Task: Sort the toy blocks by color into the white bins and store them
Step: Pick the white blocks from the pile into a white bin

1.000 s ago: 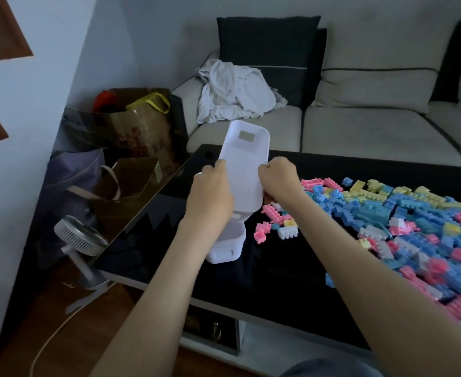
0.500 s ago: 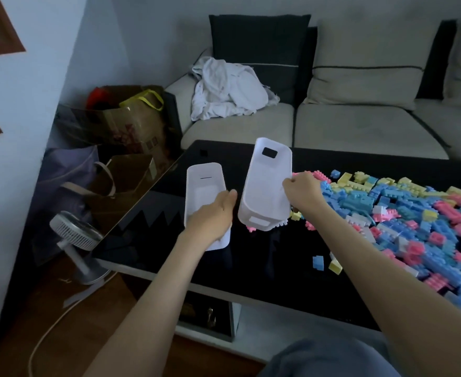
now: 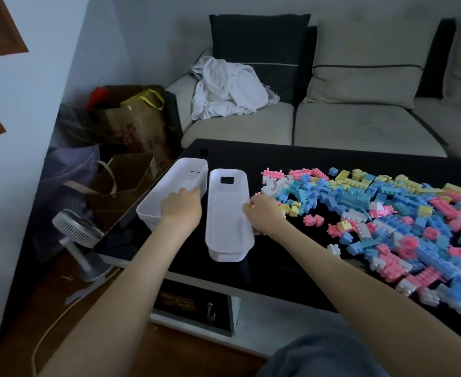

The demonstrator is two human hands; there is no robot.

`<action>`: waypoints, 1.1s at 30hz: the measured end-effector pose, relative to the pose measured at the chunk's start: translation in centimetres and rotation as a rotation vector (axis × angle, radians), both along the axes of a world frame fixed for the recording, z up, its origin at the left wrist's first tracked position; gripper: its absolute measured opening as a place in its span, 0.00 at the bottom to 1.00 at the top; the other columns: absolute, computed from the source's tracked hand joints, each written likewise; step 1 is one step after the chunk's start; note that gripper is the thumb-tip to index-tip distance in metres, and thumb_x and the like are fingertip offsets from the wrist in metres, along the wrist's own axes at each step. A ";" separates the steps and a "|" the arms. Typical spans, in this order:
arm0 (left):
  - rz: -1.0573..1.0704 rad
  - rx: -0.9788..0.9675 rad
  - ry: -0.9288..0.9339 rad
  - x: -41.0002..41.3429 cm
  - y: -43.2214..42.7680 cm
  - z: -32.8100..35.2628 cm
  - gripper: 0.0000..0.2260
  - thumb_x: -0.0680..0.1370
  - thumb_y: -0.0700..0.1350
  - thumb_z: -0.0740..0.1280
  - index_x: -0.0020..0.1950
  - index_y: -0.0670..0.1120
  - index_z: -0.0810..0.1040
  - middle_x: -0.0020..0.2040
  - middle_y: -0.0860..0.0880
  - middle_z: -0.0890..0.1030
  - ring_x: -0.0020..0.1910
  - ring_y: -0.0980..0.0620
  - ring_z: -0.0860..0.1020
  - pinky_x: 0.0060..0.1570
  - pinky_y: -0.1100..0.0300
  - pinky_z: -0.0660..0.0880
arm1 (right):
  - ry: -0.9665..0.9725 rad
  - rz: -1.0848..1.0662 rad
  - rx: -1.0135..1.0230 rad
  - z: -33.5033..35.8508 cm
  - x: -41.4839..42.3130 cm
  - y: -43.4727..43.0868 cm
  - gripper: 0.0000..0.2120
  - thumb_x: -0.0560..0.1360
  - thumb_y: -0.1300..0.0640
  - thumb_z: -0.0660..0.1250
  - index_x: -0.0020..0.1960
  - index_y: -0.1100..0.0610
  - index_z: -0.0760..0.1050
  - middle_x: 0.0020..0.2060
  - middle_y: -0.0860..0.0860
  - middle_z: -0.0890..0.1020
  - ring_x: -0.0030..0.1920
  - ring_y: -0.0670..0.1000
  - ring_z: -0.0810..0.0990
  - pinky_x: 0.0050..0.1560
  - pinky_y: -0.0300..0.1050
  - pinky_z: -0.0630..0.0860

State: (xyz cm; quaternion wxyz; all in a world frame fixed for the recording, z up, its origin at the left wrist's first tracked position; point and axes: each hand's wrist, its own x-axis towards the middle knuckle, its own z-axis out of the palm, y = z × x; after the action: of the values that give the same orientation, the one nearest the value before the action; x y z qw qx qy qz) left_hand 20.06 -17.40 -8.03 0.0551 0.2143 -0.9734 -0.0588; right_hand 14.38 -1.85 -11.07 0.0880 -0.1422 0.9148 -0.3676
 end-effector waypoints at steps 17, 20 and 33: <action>-0.313 0.060 -0.231 -4.0 6.2 -1.9 0.29 0.79 0.66 0.41 0.56 0.48 0.72 0.54 0.47 0.77 0.58 0.45 0.73 0.68 0.39 0.53 | 0.179 0.113 0.286 -3.7 -4.9 7.3 0.23 0.75 0.64 0.65 0.68 0.60 0.62 0.64 0.56 0.67 0.64 0.56 0.67 0.61 0.46 0.67; -0.338 0.077 -0.194 -4.5 6.7 -2.1 0.21 0.82 0.58 0.43 0.46 0.48 0.69 0.48 0.46 0.76 0.52 0.45 0.74 0.65 0.40 0.59 | 0.134 0.141 0.257 -3.0 -4.9 8.2 0.27 0.75 0.66 0.64 0.70 0.58 0.57 0.65 0.58 0.68 0.63 0.56 0.70 0.55 0.45 0.71; -0.127 0.185 0.092 -6.4 3.5 -1.5 0.16 0.80 0.39 0.61 0.68 0.48 0.70 0.57 0.45 0.76 0.46 0.50 0.75 0.43 0.60 0.73 | 0.182 0.251 -0.100 1.9 -2.1 3.7 0.16 0.76 0.56 0.66 0.63 0.52 0.70 0.50 0.47 0.76 0.50 0.45 0.76 0.48 0.32 0.71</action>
State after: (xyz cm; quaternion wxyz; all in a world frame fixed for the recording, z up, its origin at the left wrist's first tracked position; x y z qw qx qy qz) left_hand 13.65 -13.93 -9.54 0.0757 0.1534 -0.9719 -0.1615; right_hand 12.30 1.87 -9.13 0.0430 -0.2925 0.8746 -0.3843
